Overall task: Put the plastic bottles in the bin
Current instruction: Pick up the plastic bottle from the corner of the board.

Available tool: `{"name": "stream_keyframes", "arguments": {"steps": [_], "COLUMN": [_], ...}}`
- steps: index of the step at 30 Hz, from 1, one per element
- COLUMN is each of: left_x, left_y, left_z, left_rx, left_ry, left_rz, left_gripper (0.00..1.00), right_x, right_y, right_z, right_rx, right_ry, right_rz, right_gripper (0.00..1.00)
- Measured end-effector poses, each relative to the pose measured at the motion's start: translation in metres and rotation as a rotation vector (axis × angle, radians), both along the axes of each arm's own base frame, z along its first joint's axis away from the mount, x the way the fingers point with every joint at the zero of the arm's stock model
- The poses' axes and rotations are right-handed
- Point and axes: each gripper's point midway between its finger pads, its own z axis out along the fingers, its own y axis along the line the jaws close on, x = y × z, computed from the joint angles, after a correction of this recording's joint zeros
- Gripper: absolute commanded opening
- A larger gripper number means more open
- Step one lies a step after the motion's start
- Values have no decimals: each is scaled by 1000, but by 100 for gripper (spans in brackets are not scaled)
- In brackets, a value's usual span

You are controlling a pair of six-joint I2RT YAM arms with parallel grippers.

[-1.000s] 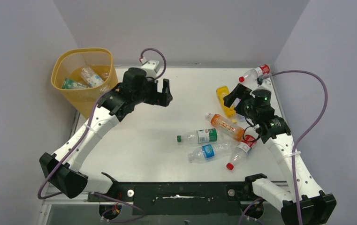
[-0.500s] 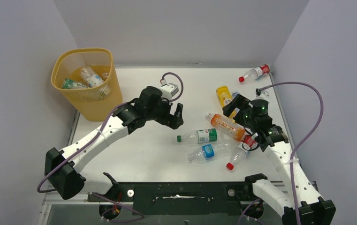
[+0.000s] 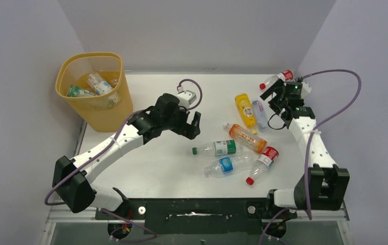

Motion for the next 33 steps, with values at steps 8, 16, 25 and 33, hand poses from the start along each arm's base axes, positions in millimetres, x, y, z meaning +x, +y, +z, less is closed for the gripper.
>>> {"name": "stream_keyframes", "arguments": {"steps": [8,16,25,33], "left_x": [4,3,3,10], "left_y": [-3,-1,1,7], "left_z": [10,1,-8,-9], "left_rx": [-38,-50,-67,-98], "left_ry": [-42,-40,-20,-6], "left_rz": [2,-1,-8,-1], "left_gripper": [98,98,98,98], "right_x": [87,153,204,239], "right_y": [-53,-72,-90,-113], "right_z": [-48,-69,-73,-76], "right_rx": [0,-13,-36,-49], "right_ry": [126,141,104,85], "right_rz": [-149,-194,-250,-303], "right_gripper": [98,98,98,98]}}
